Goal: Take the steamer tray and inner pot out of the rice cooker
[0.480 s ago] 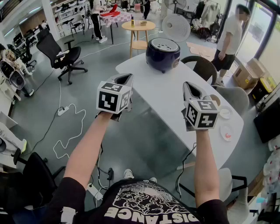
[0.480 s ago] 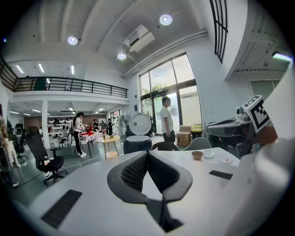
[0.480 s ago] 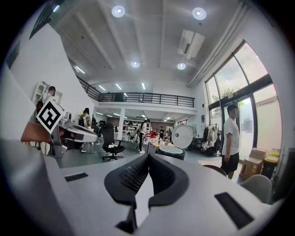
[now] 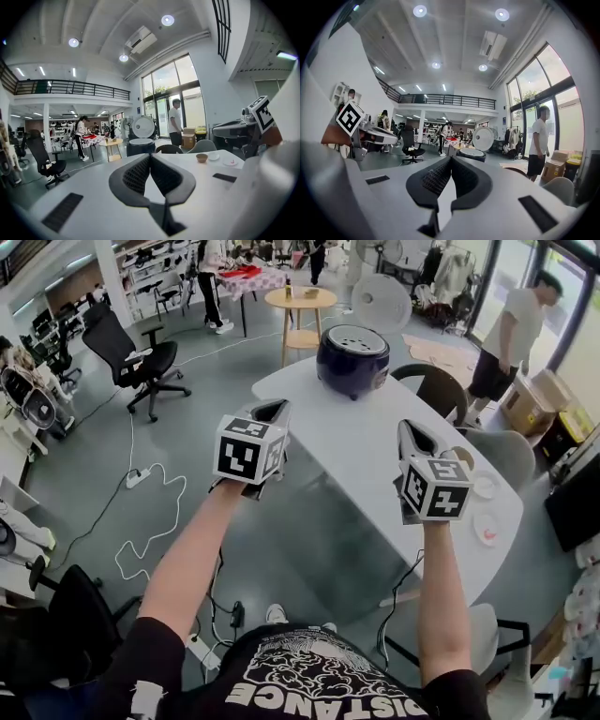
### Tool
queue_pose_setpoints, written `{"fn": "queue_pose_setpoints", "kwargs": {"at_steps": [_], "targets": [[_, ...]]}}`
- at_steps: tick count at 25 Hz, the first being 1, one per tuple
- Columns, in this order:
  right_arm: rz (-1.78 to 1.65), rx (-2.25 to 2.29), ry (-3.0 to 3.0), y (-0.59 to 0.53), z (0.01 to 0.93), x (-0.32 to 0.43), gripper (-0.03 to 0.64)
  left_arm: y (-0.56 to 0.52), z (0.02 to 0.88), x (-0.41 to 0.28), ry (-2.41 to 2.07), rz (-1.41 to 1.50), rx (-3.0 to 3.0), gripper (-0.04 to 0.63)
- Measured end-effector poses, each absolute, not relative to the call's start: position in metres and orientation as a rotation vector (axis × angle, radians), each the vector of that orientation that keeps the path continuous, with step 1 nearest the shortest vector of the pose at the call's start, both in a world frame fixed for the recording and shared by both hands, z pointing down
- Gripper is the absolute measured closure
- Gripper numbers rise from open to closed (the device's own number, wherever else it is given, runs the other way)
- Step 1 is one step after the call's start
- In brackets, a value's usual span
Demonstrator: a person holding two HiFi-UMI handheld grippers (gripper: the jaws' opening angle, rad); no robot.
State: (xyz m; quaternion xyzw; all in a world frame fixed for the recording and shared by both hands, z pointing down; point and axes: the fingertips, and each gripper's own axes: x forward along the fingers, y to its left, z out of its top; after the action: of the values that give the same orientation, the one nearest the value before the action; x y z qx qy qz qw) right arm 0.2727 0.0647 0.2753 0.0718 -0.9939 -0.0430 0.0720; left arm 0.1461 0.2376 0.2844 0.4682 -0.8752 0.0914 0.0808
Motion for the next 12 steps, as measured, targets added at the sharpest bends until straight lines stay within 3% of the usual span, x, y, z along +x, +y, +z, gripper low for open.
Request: {"fn": "queue_pose_setpoints", "kwargs": {"at_steps": [3, 12], "targets": [[-0.129, 0.229, -2.989, 0.0612, 0.2765, 0.2758, 0.603, 0.2377, 0.2859, 0.1473, -2.622, 0.268, 1.394, 0.577], [-0.12, 0.232, -2.981, 0.0676, 0.2811, 0.2699, 0.519, 0.2466, 0.288, 0.1394, -2.627, 0.249, 1.384, 0.489]]}}
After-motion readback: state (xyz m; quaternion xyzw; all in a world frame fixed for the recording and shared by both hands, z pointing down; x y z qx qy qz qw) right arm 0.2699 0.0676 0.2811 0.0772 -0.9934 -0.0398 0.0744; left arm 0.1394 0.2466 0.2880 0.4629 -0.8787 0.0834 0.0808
